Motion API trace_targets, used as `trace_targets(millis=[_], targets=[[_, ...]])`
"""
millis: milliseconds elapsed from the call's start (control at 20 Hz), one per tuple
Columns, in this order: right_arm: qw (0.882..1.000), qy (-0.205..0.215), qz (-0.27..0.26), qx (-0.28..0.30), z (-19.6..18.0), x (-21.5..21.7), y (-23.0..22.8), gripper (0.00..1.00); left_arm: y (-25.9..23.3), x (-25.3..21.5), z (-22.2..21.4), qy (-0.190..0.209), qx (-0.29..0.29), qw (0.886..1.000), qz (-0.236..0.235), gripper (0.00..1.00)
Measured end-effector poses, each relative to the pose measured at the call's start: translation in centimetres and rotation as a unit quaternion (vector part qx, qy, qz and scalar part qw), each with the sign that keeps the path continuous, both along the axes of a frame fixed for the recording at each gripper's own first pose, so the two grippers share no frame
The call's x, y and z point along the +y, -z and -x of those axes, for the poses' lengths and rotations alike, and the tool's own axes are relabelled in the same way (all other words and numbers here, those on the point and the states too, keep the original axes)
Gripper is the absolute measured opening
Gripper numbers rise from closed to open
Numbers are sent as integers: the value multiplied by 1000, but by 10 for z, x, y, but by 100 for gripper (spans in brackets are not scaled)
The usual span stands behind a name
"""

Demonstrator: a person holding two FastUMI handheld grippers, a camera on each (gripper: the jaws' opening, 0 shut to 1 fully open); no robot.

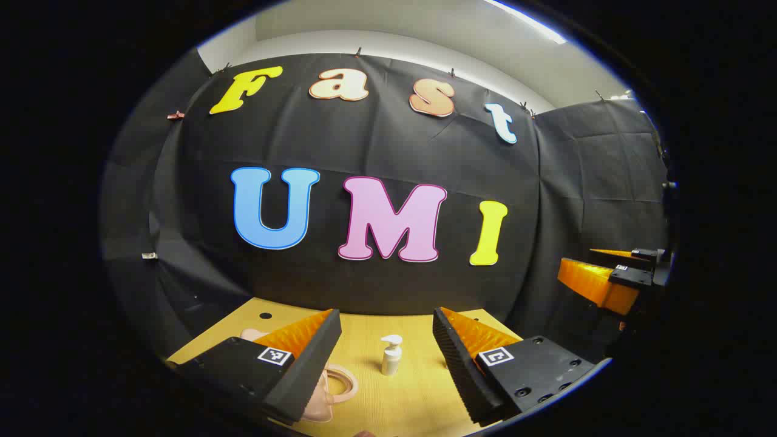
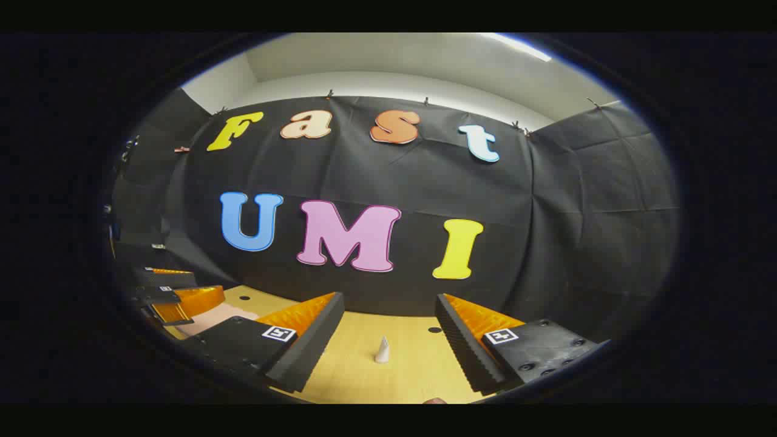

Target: First open the suitcase, pack the skin care products into it, and then close the suitcase.

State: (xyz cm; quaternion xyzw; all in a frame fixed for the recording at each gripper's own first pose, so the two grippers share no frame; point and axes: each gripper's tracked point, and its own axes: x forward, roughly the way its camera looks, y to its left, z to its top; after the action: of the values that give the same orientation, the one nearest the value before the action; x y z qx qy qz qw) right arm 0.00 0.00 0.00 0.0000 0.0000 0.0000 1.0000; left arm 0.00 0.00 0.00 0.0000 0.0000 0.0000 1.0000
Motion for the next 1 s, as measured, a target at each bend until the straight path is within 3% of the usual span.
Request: trace_targets(millis=[100,450,500,550,1000], targets=[[1000,3,0,0,-2,-2,0,94,-2,2,-2,-1,-2,1000,-7,96],[1000,11,-1,2,-7,-4,4,96,3,2,-5,8,0,1000,-9,96],[1000,11,-4,4,-8,-4,5,96,8,0,-5,13,5,1000,-10,100],[1000,11,-7,8,-8,-3,8,94,15,1,-5,15,11,1000,-11,96],[1000,20,-4,14,-8,-6,16,96,50,1,-10,26,57,998,3,96]])
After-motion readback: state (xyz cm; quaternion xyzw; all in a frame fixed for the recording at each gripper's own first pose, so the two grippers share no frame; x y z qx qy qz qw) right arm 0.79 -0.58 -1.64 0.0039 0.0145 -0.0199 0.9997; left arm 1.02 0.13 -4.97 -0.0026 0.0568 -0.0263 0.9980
